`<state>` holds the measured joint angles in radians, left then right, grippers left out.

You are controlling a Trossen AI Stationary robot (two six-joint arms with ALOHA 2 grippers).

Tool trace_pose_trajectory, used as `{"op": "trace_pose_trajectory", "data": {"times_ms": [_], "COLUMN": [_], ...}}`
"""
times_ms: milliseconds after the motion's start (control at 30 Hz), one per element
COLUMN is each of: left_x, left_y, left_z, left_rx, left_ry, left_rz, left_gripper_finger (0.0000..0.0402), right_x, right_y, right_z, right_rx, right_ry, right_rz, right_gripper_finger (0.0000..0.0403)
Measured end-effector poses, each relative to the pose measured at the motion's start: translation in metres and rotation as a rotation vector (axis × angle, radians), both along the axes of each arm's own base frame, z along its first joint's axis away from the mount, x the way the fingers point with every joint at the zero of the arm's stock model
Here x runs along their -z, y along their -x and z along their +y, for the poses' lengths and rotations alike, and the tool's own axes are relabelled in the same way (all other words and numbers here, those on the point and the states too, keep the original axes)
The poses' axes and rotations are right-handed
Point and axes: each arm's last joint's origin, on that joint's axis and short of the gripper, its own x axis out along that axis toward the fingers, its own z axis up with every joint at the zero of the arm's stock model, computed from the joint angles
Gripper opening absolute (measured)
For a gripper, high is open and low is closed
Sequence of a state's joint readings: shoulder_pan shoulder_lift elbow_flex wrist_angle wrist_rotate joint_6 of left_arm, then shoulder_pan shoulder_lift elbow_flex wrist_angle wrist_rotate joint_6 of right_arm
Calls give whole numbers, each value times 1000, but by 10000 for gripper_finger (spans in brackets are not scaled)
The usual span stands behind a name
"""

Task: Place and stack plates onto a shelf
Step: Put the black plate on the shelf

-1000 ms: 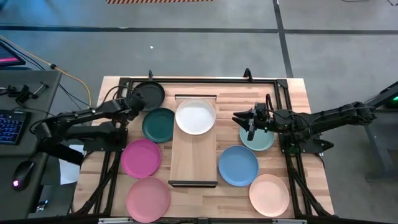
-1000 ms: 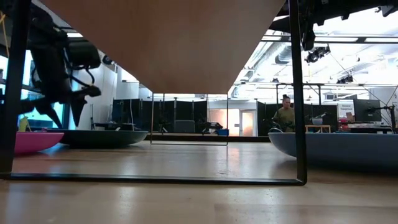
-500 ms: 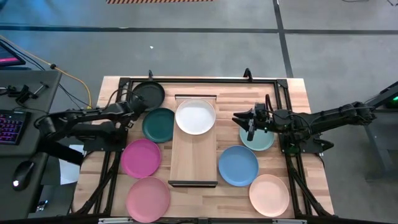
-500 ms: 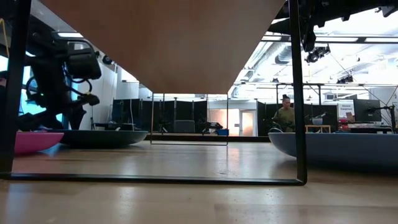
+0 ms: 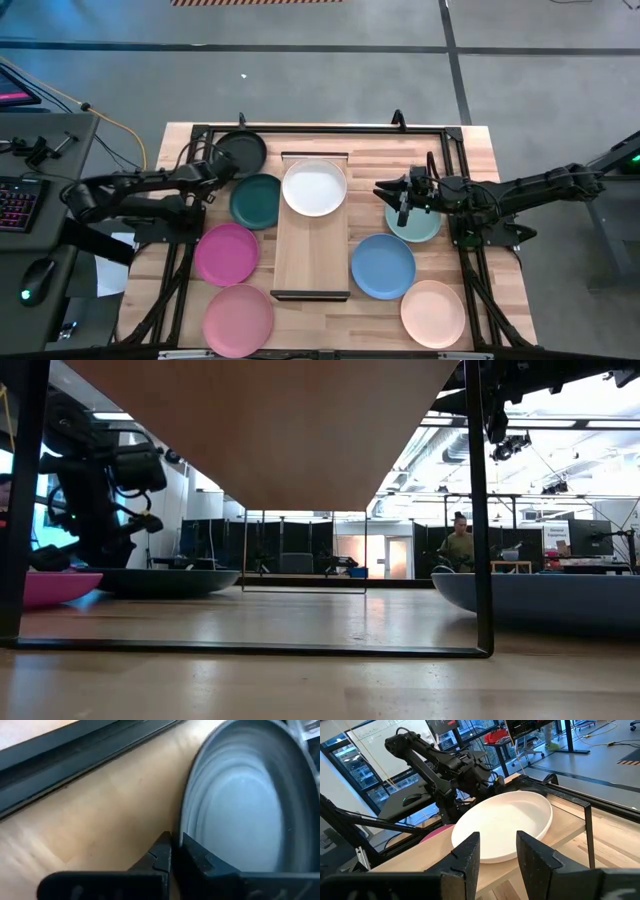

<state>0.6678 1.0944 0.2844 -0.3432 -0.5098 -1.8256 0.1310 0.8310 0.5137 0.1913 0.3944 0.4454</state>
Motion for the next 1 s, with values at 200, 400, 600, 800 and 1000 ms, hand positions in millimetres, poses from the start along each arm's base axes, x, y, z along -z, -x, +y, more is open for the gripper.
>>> {"op": "trace_pose_trajectory", "data": {"times_ms": [200,400,600,800,1000], "left_x": [-16,-39,-73,-123,-195], "left_y": [6,14,14,12,10], "left_z": [2,7,12,10,-3], "left_rx": [-47,-40,70,306,617], "left_ry": [-129,-276,-519,-599,-591], "left_rz": [-43,-122,-264,-264,-139], "left_gripper_finger": [4,3,2,1,1], "right_x": [0,0,0,0,-1], "right_y": [0,0,0,0,0], "right_z": [0,0,0,0,0], "right_rx": [0,3,3,4,4], "right_ry": [-3,-27,-27,-28,-29], "right_rz": [-1,-8,-8,-9,-14], "right_gripper_finger": [110,110,110,110,110]}}
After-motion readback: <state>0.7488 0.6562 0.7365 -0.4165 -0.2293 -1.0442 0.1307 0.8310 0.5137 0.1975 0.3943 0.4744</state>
